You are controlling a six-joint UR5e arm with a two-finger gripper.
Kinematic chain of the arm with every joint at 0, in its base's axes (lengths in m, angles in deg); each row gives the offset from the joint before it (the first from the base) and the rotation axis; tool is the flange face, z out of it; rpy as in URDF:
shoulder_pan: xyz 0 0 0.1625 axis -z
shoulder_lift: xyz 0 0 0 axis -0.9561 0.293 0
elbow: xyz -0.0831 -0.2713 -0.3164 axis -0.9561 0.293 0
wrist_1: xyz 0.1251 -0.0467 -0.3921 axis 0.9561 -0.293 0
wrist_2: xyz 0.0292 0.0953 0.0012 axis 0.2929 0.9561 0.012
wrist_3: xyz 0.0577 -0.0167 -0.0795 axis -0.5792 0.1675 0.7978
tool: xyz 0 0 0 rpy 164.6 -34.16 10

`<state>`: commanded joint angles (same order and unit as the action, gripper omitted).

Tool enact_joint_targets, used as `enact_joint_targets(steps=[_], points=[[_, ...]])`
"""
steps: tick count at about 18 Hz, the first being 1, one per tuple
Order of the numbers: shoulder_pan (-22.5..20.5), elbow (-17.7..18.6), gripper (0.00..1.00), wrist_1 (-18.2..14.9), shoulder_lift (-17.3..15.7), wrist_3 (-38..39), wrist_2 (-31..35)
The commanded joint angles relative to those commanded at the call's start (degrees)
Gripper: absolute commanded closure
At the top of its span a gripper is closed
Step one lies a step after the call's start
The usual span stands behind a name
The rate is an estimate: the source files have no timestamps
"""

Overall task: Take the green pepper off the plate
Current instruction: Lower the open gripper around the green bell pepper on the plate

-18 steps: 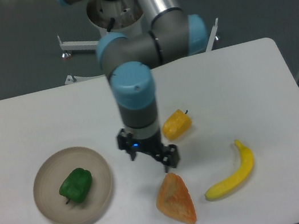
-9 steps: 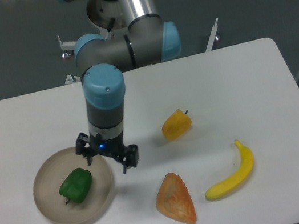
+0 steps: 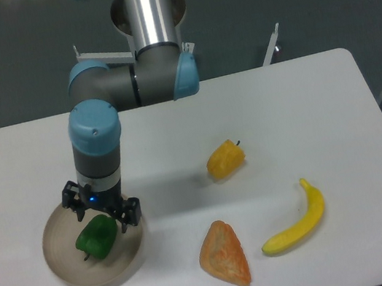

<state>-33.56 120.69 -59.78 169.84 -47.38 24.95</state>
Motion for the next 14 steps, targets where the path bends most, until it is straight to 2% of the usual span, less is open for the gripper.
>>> enact_joint_targets(steps=[14], points=[[0.4, 1.0, 0.00, 0.2, 0.8, -0.9, 0.7]])
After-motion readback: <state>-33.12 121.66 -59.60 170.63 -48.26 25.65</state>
